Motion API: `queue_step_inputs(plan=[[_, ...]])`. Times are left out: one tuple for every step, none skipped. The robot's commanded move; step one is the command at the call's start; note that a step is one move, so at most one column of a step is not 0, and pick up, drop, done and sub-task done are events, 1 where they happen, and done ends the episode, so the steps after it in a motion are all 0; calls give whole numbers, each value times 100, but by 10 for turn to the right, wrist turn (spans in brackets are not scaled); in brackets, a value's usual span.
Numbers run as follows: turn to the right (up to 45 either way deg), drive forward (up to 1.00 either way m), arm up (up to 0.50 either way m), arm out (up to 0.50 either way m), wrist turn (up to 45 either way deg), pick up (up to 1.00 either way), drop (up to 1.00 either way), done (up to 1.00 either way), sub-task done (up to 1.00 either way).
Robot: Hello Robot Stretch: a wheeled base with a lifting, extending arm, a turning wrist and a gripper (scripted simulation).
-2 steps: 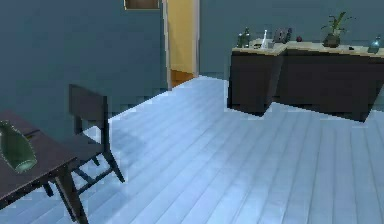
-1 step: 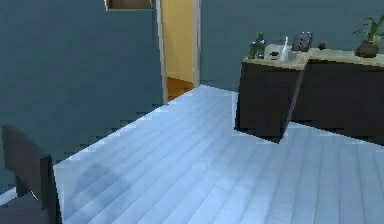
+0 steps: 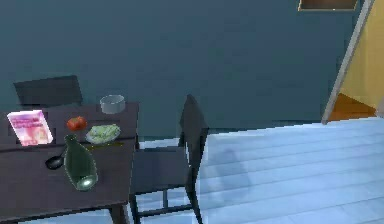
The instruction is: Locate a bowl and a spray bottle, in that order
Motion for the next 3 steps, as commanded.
queue_step_inputs(plan=[[-210, 0, 0, 0, 0, 0, 0, 0, 0], [0, 0, 0, 0, 0, 0, 0, 0, 100], [450, 0, 0, 0, 0, 0, 0, 0, 0]])
